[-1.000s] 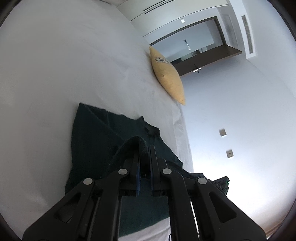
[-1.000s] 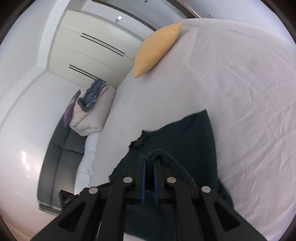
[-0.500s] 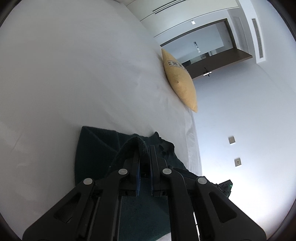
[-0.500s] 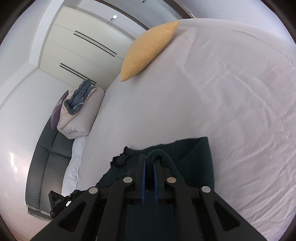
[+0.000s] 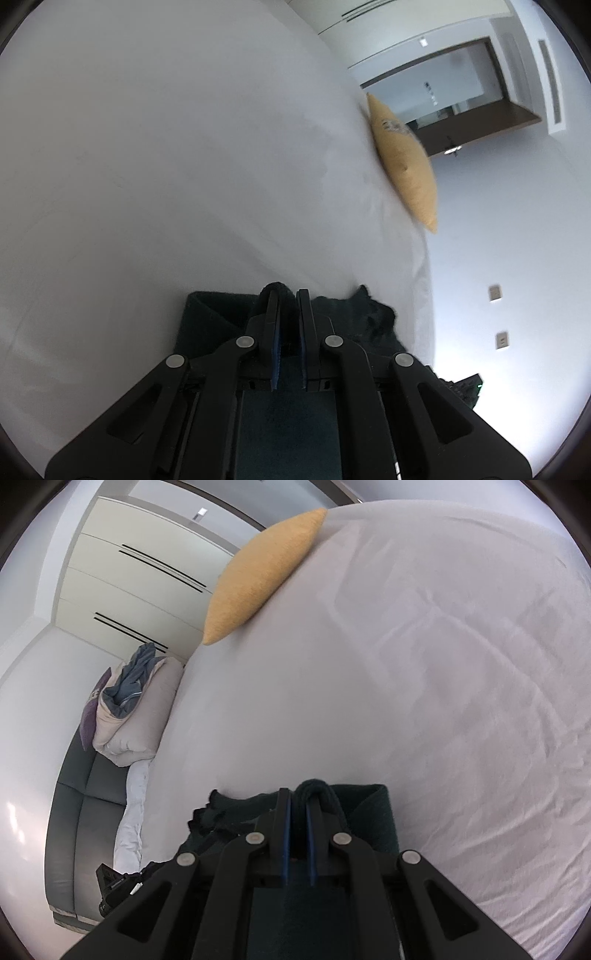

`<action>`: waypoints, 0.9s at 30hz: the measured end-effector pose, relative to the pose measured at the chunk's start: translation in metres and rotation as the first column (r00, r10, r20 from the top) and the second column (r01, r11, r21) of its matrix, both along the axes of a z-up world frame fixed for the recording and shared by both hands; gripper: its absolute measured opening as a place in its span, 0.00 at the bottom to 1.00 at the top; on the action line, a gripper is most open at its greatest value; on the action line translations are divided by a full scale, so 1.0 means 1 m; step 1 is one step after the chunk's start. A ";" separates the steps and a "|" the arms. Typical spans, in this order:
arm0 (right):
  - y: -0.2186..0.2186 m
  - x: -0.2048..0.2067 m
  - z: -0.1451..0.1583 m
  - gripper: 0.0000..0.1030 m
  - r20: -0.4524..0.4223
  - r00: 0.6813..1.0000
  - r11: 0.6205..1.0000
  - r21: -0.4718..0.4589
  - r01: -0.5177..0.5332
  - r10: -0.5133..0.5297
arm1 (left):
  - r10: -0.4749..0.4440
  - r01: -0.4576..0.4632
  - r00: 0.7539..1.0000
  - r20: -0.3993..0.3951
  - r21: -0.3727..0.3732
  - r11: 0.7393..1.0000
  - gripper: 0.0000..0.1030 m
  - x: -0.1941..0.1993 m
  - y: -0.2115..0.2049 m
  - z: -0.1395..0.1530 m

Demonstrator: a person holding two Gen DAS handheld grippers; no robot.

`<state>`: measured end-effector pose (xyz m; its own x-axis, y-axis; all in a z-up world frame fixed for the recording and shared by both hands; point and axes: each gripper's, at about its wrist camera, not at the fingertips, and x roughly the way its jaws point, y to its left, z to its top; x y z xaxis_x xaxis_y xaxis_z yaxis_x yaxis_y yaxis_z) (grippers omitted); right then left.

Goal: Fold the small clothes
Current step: 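Lift the hem with both grippers and fold it toward the collar, then open both grippers and release the folded hem onto the sweater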

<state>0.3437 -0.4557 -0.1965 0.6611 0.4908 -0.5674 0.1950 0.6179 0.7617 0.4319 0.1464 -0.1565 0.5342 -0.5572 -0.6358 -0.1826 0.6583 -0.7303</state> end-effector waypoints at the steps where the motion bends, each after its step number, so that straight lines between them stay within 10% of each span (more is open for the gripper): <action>1: -0.002 0.001 -0.003 0.08 -0.004 1.000 1.000 0.004 0.003 -0.003 | -0.002 0.003 1.000 -0.011 0.007 1.000 0.07 0.003 -0.002 -0.003; 6: 0.000 0.002 -0.003 0.11 0.010 1.000 1.000 0.008 0.001 -0.002 | 0.029 -0.030 0.999 -0.023 -0.027 0.999 0.10 0.013 0.008 -0.017; 13: 0.003 0.008 -0.002 0.15 0.016 1.000 1.000 0.026 0.008 -0.009 | 0.086 -0.085 0.996 0.001 -0.052 0.995 0.46 0.020 0.025 -0.016; 18: -0.007 0.002 0.013 0.77 0.079 0.992 0.994 0.062 0.094 -0.098 | 0.124 -0.123 0.992 0.007 -0.064 0.990 0.48 0.020 0.039 -0.011; 27: 0.016 -0.018 0.050 0.77 0.147 0.989 1.000 -0.005 -0.017 0.017 | 0.013 -0.011 0.993 0.117 -0.018 1.000 0.48 0.017 -0.013 0.032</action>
<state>0.3258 -0.4399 -0.1462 0.7293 0.5008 -0.4661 0.0703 0.6228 0.7792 0.4490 0.1335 -0.1247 0.6115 -0.5605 -0.5584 -0.1029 0.6435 -0.7585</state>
